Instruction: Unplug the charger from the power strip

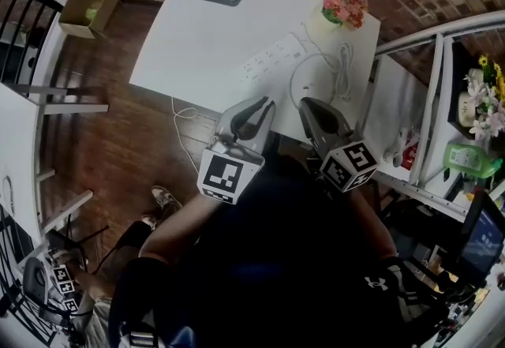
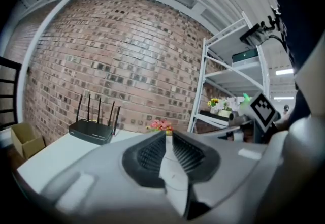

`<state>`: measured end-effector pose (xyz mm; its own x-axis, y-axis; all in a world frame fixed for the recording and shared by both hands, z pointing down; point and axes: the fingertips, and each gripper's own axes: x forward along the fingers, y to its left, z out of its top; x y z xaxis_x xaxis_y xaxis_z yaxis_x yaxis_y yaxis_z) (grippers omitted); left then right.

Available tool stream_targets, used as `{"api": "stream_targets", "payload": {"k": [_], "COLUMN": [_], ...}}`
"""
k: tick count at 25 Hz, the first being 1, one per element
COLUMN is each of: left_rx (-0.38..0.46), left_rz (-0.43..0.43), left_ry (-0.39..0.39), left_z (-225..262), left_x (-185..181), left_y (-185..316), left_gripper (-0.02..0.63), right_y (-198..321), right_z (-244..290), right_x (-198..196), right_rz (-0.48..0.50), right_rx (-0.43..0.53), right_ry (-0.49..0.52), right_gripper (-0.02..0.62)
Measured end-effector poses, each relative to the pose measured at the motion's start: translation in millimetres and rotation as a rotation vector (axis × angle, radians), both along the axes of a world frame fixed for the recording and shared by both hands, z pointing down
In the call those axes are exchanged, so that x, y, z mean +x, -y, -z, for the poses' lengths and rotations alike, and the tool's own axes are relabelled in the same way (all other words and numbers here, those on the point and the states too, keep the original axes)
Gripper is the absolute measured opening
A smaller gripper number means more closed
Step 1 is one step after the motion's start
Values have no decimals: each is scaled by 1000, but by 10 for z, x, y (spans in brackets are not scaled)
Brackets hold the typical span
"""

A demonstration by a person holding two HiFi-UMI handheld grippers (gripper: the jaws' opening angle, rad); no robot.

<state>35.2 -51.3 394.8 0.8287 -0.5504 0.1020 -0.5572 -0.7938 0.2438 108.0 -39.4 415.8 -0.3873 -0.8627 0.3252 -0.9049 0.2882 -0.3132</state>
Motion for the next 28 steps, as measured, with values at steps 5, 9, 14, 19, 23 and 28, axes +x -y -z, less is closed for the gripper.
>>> {"api": "stream_targets", "payload": {"k": [5, 9, 14, 19, 23, 28], "left_rx": [8, 31, 63, 62, 57, 24], "left_rz": [-1, 14, 8, 12, 14, 28], "left_ry": [1, 11, 38, 58, 66, 44], "left_z": [70, 202, 287, 297, 273, 237], "left_x": [39, 143, 335, 451, 509, 541], "left_y": [-17, -61, -98, -171, -200, -221], "left_gripper": [43, 43, 43, 43, 43, 43], "right_y": [-29, -66, -52, -99, -128, -160], "right_z": [126, 225, 355, 385, 382, 345], "right_x": [7, 126, 321, 443, 498, 553], "right_rz": [19, 19, 7, 14, 15, 18], "right_rx": [46, 68, 136, 153, 156, 151], "right_ry": [-26, -41, -39, -25, -21, -12], "right_gripper": [11, 11, 11, 11, 11, 11]}}
